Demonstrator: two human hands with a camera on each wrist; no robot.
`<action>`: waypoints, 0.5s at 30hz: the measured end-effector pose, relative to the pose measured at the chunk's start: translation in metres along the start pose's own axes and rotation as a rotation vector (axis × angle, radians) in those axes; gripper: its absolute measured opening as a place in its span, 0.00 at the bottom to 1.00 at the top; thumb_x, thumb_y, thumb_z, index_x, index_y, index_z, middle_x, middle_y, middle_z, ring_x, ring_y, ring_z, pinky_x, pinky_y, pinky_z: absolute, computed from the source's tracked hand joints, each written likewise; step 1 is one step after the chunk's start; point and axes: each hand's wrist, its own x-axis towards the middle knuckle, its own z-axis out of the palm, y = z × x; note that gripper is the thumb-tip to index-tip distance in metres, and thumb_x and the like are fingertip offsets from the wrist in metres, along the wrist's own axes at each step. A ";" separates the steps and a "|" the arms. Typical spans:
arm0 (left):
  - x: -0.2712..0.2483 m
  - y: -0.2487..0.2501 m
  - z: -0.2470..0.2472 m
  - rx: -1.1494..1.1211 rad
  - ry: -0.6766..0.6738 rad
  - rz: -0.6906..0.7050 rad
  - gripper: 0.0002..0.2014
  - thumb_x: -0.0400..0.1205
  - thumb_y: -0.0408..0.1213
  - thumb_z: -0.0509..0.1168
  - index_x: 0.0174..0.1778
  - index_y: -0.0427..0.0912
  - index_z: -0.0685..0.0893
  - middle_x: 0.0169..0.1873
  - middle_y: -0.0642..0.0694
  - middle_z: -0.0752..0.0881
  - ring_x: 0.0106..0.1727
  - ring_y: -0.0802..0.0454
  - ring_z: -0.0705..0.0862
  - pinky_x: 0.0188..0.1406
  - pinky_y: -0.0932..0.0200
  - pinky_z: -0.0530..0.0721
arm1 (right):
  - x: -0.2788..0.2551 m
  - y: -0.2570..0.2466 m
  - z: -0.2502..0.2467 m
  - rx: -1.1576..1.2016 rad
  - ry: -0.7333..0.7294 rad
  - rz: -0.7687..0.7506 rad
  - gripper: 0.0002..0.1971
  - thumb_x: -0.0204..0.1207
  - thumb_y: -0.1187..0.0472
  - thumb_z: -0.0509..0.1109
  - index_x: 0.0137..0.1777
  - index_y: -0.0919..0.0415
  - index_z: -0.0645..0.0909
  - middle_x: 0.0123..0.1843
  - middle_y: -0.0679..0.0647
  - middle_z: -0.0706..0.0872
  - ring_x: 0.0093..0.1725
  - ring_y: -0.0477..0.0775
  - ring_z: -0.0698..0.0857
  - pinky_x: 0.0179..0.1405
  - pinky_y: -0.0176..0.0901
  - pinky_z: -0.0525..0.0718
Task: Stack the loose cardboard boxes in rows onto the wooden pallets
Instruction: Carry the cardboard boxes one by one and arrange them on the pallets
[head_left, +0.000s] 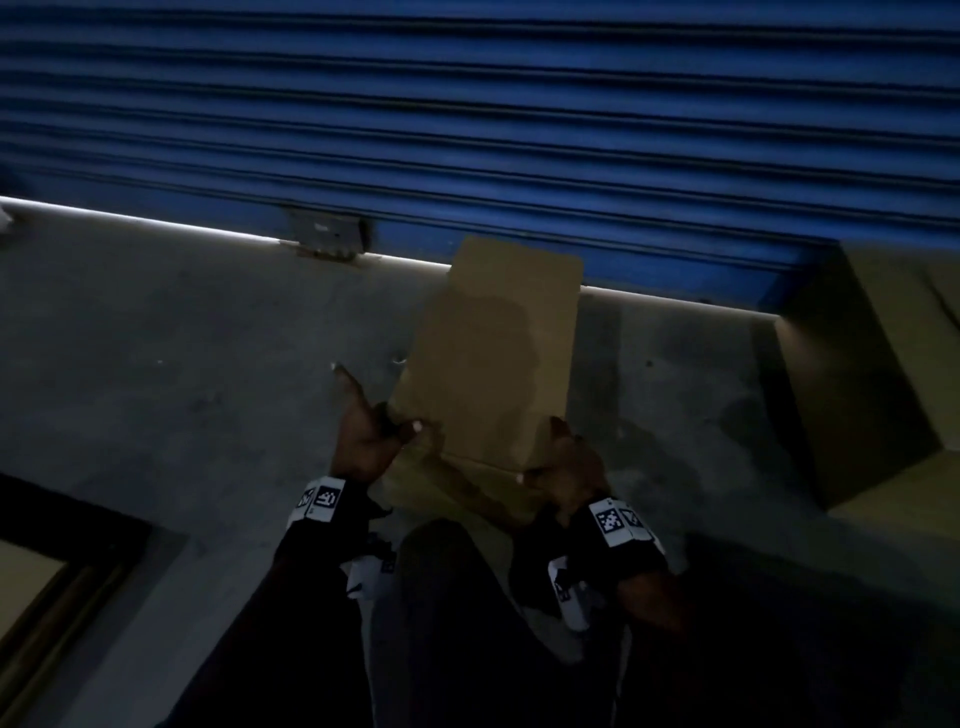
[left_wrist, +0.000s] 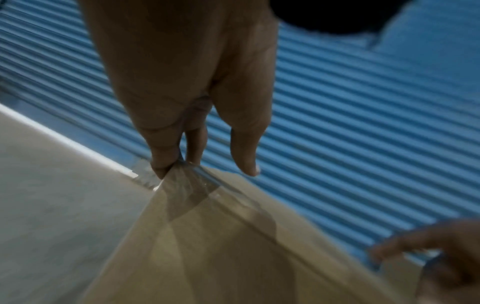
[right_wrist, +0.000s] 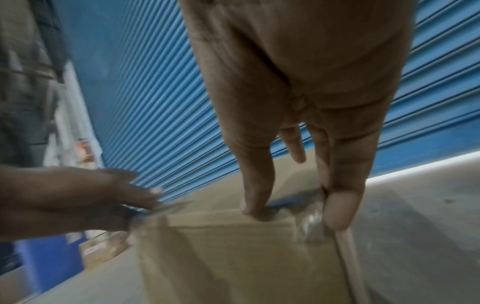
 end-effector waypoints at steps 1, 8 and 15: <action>-0.003 0.004 0.002 -0.044 -0.011 0.013 0.65 0.74 0.30 0.78 0.82 0.52 0.25 0.69 0.46 0.78 0.70 0.51 0.79 0.65 0.56 0.78 | -0.002 0.003 -0.005 0.003 -0.010 0.005 0.46 0.66 0.47 0.82 0.80 0.59 0.63 0.72 0.63 0.78 0.68 0.65 0.80 0.62 0.52 0.82; -0.031 0.059 0.050 0.034 -0.094 0.191 0.36 0.72 0.41 0.78 0.75 0.59 0.69 0.59 0.52 0.87 0.55 0.56 0.86 0.58 0.45 0.86 | -0.017 0.034 -0.047 0.028 -0.021 0.205 0.36 0.77 0.49 0.73 0.81 0.59 0.63 0.76 0.59 0.76 0.71 0.64 0.78 0.61 0.43 0.75; -0.048 0.081 0.112 -0.083 -0.197 0.278 0.08 0.80 0.38 0.73 0.54 0.49 0.92 0.50 0.58 0.91 0.52 0.63 0.89 0.57 0.56 0.87 | -0.026 0.020 -0.083 0.210 0.293 0.077 0.32 0.84 0.41 0.59 0.85 0.50 0.58 0.78 0.58 0.76 0.75 0.61 0.74 0.67 0.42 0.68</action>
